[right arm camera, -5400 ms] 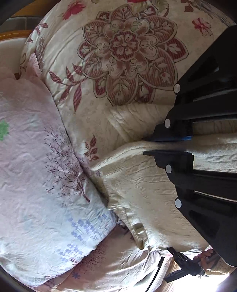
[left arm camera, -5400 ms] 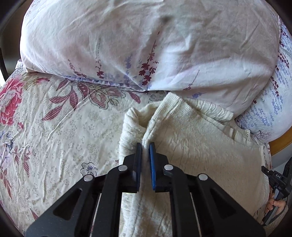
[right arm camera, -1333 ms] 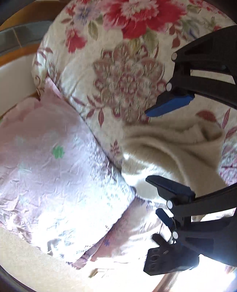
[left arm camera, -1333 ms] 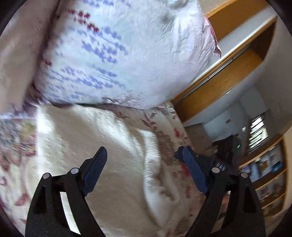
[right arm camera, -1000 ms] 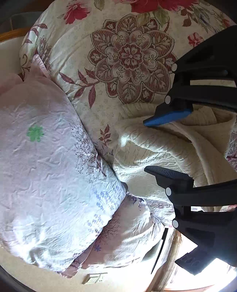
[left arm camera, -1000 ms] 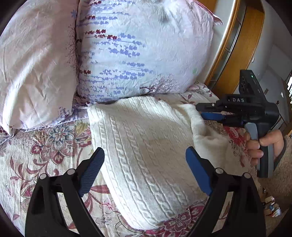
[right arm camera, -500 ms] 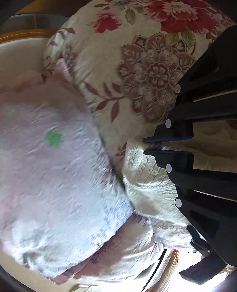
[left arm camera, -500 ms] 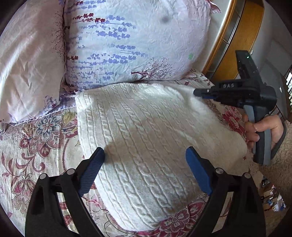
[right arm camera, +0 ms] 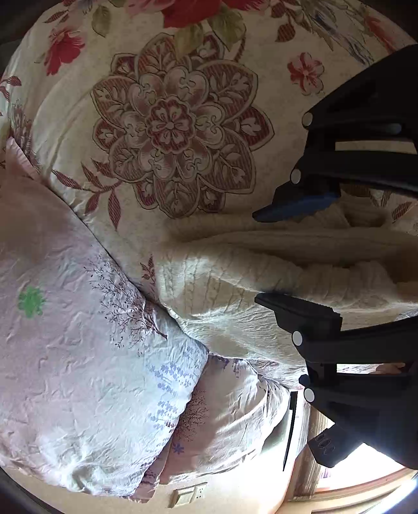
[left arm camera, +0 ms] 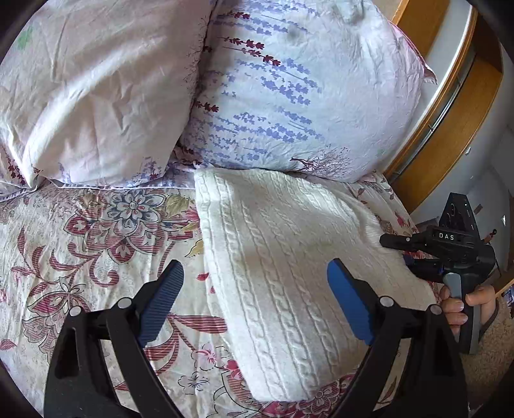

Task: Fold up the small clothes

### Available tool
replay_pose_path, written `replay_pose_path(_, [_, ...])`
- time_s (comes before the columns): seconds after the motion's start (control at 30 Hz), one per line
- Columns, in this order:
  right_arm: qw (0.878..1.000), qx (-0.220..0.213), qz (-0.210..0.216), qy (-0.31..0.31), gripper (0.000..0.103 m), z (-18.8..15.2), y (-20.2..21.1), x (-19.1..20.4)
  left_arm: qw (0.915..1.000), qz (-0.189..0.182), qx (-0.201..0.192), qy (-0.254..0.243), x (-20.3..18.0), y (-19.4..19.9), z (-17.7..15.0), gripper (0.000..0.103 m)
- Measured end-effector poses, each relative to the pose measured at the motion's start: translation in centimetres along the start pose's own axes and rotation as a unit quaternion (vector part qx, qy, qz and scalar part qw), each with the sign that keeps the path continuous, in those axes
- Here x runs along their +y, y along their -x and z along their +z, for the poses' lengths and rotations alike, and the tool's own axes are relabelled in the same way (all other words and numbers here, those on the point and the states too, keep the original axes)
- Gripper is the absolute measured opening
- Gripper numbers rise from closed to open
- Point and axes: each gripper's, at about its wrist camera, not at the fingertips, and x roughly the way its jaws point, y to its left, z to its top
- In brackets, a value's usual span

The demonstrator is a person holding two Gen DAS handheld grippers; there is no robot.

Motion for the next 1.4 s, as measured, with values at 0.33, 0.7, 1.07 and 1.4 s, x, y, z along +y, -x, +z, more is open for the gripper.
replay_pose_path(0.33, [0.992, -0.080, -0.034, 0.092, 0.012, 0.5, 1.9, 3.4, 0.9998, -0.001, 0.001, 0.018, 0.5, 0.2, -0.3, 0.099])
replay_pose_path(0.7, [0.987, -0.120, -0.046, 0.101, 0.022, -1.3, 4.1, 2.3, 0.9990, -0.014, 0.014, 0.041, 1.5, -1.3, -0.2, 0.099])
replay_pose_path(1.07, [0.945, -0.126, -0.116, 0.280, 0.022, -8.8, 3.1, 5.9, 0.9783, -0.014, -0.035, -0.204, -7.8, -0.5, -2.5, 0.098])
replay_pose_path(1.4, [0.940, -0.098, -0.162, 0.284, 0.030, -9.7, 0.6, 3.9, 0.9828, -0.004, 0.026, -0.183, -6.2, -3.5, -4.1, 0.100])
